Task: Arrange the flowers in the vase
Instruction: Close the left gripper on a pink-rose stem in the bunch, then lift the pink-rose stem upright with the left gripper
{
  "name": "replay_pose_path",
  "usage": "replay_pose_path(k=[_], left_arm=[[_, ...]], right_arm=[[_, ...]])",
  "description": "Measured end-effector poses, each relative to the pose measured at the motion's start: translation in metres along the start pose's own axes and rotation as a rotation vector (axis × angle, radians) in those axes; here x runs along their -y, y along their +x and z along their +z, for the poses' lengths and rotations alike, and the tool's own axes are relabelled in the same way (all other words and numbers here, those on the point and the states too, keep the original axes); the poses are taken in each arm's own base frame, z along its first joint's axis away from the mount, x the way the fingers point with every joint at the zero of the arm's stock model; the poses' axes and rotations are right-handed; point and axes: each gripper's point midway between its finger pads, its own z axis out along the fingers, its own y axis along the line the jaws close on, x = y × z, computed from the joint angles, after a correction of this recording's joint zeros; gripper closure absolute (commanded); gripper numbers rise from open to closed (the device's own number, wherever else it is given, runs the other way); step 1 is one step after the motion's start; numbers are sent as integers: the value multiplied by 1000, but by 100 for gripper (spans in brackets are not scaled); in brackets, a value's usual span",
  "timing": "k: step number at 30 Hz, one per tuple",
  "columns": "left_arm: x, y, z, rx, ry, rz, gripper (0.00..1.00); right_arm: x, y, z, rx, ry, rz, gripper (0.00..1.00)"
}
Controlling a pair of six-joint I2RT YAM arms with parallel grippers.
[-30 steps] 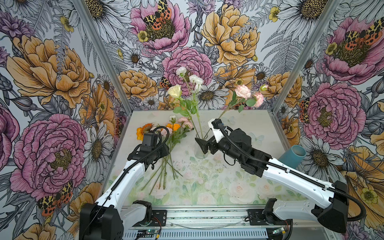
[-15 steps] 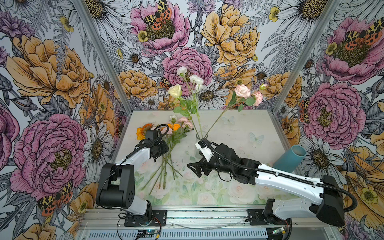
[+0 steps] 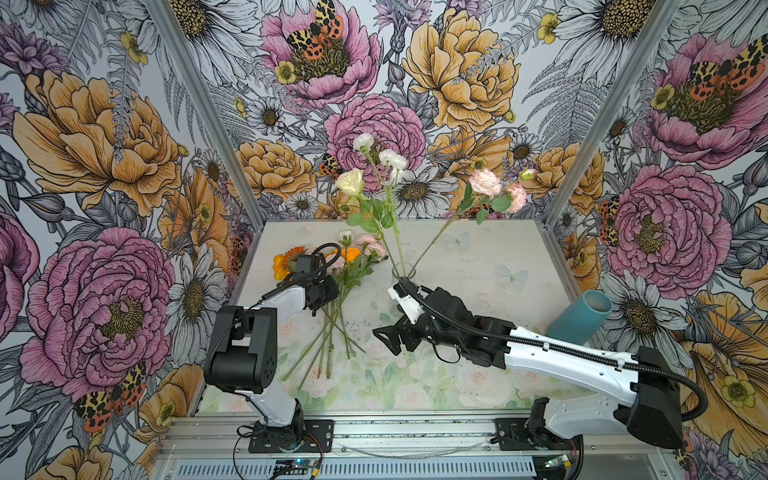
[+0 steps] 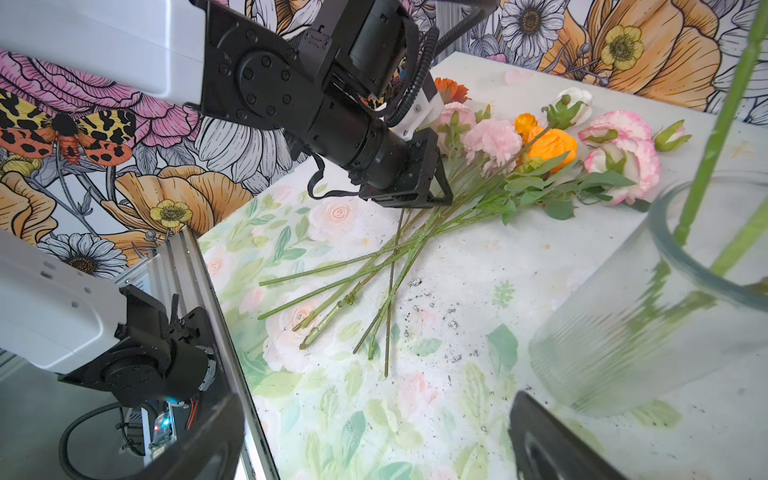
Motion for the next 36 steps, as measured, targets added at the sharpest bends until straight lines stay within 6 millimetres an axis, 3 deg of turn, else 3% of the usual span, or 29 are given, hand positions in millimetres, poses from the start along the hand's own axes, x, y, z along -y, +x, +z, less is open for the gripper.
replay_pose_path(k=[9, 16, 23, 25, 30, 36], left_arm=[[6, -10, 5, 18, 12, 4, 77], [6, -13, 11, 8, 6, 5, 71], [5, -13, 17, -2, 1, 5, 97], [6, -14, 15, 3, 3, 12, 99], [15, -20, -7, 31, 16, 22, 99], [46, -41, -62, 155, 102, 73, 100]], right_arm=[[0, 1, 1, -2, 1, 0, 1], [0, 0, 0, -1, 1, 0, 1], [1, -5, -4, 17, 8, 0, 0], [1, -5, -5, 20, 10, 0, 1], [1, -5, -5, 19, 11, 0, 0], [2, -5, -4, 20, 14, -1, 1]])
